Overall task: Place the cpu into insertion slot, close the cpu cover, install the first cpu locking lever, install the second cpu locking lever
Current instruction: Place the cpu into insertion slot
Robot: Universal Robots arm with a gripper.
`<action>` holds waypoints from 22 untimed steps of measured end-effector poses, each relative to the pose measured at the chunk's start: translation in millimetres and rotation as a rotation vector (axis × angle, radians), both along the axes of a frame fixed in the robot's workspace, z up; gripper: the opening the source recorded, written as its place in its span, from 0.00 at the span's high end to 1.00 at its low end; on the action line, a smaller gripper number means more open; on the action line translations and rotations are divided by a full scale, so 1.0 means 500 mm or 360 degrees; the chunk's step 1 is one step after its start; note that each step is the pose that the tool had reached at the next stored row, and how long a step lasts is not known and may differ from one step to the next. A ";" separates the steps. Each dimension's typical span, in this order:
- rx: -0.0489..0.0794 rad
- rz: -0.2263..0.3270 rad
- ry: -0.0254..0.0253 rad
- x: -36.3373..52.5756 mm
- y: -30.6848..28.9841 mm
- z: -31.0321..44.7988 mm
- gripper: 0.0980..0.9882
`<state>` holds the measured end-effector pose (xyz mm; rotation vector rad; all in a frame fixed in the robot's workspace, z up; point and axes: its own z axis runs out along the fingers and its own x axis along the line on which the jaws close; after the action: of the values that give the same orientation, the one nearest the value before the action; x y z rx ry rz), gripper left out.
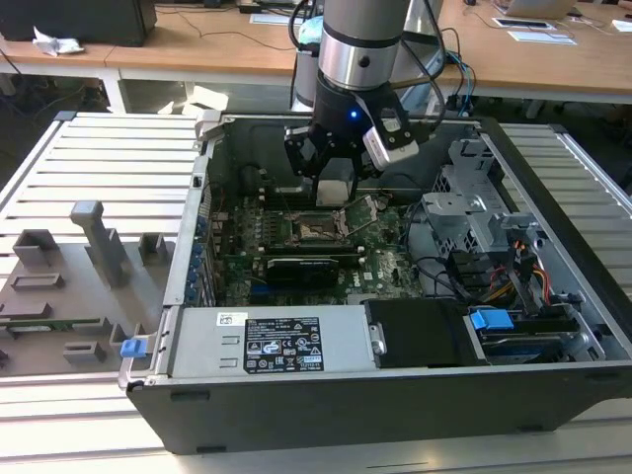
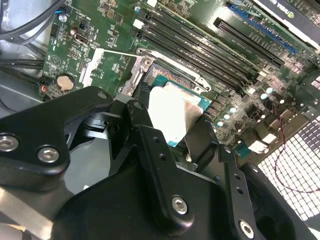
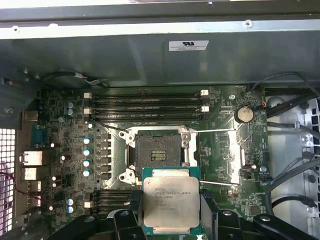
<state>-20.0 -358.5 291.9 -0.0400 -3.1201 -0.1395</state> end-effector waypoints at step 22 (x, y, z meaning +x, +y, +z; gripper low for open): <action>-0.0014 0.0000 0.00001 0.000 0.066 -0.019 0.50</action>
<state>-20.0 -325.4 282.2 -0.0401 -3.1207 -0.1262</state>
